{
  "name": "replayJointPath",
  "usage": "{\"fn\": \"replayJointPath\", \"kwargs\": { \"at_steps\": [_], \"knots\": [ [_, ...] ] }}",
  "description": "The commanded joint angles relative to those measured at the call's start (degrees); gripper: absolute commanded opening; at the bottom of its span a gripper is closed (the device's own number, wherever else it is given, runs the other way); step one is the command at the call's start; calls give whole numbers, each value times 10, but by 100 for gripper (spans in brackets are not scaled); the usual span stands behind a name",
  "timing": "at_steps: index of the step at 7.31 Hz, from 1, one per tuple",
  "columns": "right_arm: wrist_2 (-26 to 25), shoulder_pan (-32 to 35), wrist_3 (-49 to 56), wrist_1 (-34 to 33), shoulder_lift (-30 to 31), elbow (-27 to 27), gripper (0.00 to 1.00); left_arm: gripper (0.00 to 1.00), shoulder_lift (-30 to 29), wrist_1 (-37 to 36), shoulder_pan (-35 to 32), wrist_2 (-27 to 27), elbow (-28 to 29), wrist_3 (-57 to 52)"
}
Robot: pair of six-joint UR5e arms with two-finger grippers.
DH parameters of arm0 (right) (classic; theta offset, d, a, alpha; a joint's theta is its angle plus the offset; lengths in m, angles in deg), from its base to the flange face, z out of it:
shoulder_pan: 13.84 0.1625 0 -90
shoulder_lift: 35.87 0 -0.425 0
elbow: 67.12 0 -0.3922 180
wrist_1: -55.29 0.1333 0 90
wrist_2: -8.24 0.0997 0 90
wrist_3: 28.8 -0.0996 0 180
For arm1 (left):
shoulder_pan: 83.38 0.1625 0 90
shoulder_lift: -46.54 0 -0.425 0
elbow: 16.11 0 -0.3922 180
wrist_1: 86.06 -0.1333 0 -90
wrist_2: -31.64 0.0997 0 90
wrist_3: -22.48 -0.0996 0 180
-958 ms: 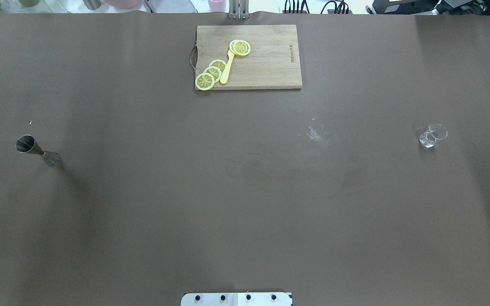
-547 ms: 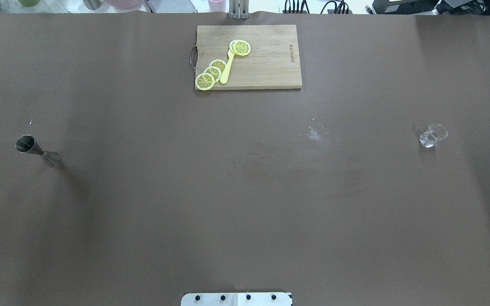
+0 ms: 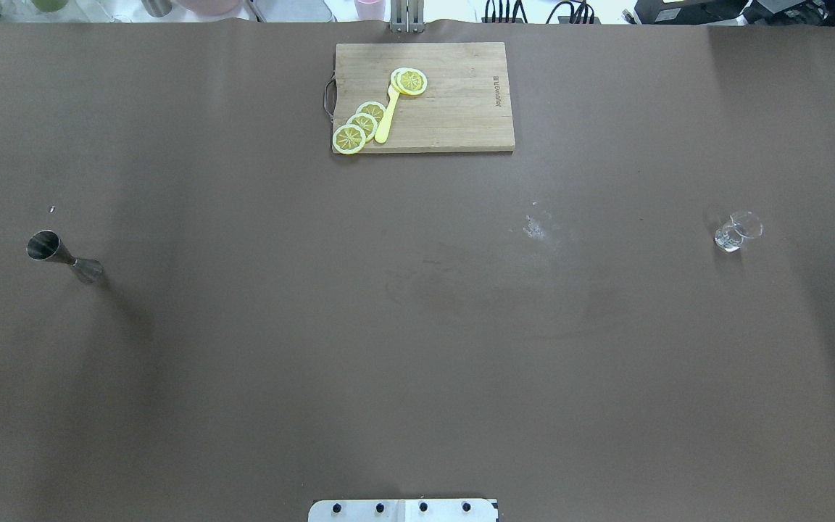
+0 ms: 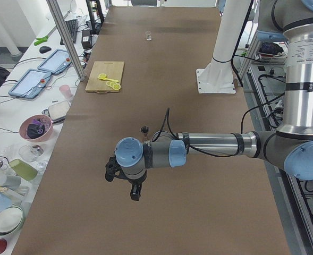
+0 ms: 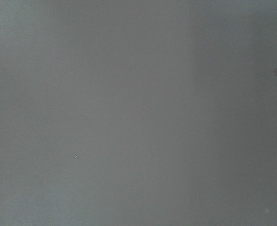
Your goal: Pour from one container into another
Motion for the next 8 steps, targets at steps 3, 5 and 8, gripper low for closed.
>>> {"fn": "replayJointPath", "kwargs": {
  "at_steps": [3,5,8],
  "knots": [
    [0,0,0,0,0,0,100,98,1,0,0,16,-2,2],
    [0,1,0,0,0,0,100,98,12,0,-2,14,-3,2],
    [-1,1,0,0,0,3,100,98,9,-2,-1,15,-4,4]
  ]
}}
